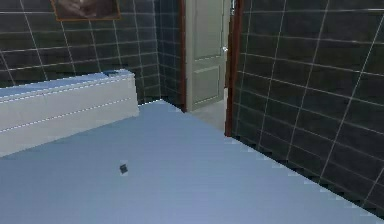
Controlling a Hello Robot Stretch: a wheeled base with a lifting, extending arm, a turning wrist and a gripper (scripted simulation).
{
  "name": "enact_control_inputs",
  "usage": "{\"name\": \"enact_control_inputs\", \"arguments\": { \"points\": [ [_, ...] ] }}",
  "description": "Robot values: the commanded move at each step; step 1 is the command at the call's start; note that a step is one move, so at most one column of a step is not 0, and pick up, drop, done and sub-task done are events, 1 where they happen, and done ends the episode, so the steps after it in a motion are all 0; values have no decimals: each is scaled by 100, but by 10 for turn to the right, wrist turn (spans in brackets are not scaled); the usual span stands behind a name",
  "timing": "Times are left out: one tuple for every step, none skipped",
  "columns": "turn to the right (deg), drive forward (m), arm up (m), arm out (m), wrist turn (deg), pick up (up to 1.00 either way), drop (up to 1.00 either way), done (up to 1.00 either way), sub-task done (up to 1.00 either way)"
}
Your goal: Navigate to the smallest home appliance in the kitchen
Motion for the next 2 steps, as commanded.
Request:
{"name": "enact_control_inputs", "arguments": {
  "points": [
    [0,100,0,0,0,0,0,0,0],
    [0,100,0,0,0,0,0,0,0]
  ]
}}
